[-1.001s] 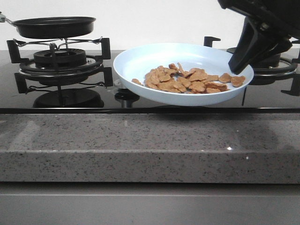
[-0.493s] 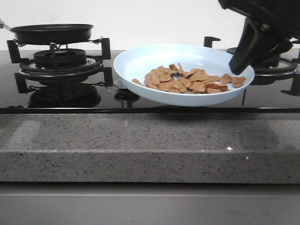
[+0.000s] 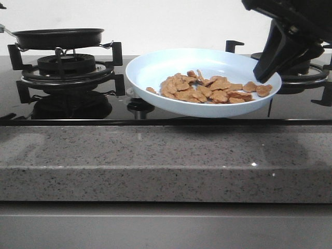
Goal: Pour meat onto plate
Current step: 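Lower the pan onto its burner and release it with the left gripper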
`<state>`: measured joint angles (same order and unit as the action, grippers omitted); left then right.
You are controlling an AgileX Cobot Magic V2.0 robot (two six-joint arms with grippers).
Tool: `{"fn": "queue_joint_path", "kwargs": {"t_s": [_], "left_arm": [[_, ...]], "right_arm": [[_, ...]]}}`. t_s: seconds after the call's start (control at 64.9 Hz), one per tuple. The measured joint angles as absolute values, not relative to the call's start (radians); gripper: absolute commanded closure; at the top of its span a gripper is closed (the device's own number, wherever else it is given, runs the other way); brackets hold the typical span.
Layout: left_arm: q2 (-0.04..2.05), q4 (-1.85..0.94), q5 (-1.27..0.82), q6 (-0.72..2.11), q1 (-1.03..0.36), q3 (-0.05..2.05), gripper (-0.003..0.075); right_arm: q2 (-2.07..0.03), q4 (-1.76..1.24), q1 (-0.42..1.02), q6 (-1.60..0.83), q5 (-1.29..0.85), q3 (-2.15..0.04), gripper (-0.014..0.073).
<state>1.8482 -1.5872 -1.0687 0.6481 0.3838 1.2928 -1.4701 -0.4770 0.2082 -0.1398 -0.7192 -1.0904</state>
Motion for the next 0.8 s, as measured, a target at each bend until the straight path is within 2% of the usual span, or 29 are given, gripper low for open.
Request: {"fn": "queue_joint_path", "kwargs": {"t_s": [0.139, 0.277, 0.539, 0.801], "left_arm": [[1.848, -1.548, -1.100, 0.650, 0.384, 1.293, 0.0275], [1.848, -1.488, -1.136, 0.648, 0.384, 1.293, 0.0370], [1.848, -1.475, -1.174, 0.648, 0.384, 1.296, 0.0734], [1.846, -1.472, -1.176, 0.648, 0.384, 1.296, 0.0741]], "right_arm": [[-1.470, -0.477, 0.208, -0.140, -0.719, -1.090, 0.0654], [-1.470, -0.477, 0.208, -0.140, -0.719, -1.090, 0.0654], [-1.470, -0.477, 0.208, -0.140, -0.719, -1.090, 0.0654], [-1.470, -0.477, 0.208, -0.140, -0.719, -1.090, 0.0654]]}}
